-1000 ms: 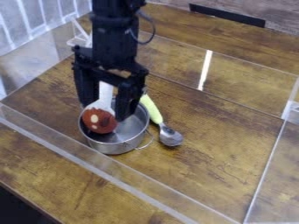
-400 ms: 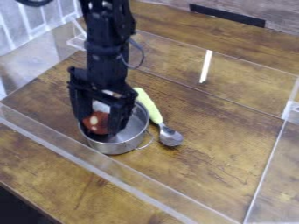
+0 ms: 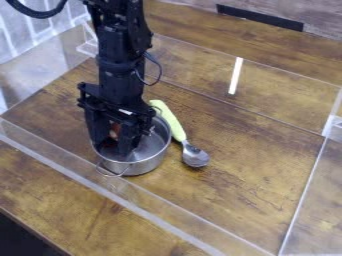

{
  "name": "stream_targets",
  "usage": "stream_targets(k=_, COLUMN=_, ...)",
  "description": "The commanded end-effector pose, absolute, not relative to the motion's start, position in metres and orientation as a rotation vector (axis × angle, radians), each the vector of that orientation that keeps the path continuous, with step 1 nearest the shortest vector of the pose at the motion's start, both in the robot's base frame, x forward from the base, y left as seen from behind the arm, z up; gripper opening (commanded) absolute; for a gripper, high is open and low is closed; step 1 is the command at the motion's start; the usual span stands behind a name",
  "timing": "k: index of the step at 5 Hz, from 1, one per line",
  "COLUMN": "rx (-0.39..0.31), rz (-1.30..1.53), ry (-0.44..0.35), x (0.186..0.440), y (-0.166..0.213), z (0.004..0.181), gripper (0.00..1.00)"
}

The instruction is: Remove the mushroom from the silver pot and put it on the table

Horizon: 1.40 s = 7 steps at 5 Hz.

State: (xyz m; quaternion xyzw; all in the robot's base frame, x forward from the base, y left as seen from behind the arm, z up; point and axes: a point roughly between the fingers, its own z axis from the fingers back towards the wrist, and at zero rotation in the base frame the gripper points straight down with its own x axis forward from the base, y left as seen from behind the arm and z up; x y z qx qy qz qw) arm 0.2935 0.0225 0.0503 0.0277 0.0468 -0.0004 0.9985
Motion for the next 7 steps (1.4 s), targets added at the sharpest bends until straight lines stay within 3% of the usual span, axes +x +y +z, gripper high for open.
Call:
stream_targets(k=1, rx=0.063, rz=0.02, ry=0.057, x=0.299, y=0.034, z=0.056, gripper=0.0)
stream_targets(k=2, rx=0.061, rz=0.023, ry=0.053, x=0.304, y=0.039, z=0.055, gripper=1.0)
stream_targets(k=3, rx=0.062, rz=0.026, ry=0.045, x=0.309, y=0.044, z=0.055, gripper=1.0)
stream_targets(k=4, rx=0.059, rz=0.034, ry=0.035, x=0.311, y=0.048, z=0.056, gripper=0.0)
stream_targets(k=5, rx=0.051, rz=0.043, ry=0.016, x=0.314, y=0.052, z=0.058, gripper=0.0)
stream_targets(k=6, rx=0.038, rz=0.046, ry=0.016, x=0.317, y=0.054, z=0.057, gripper=1.0)
stream_targets(k=7, rx=0.03, rz=0.046, ry=0.018, x=0.319, y=0.056, z=0.055, gripper=1.0)
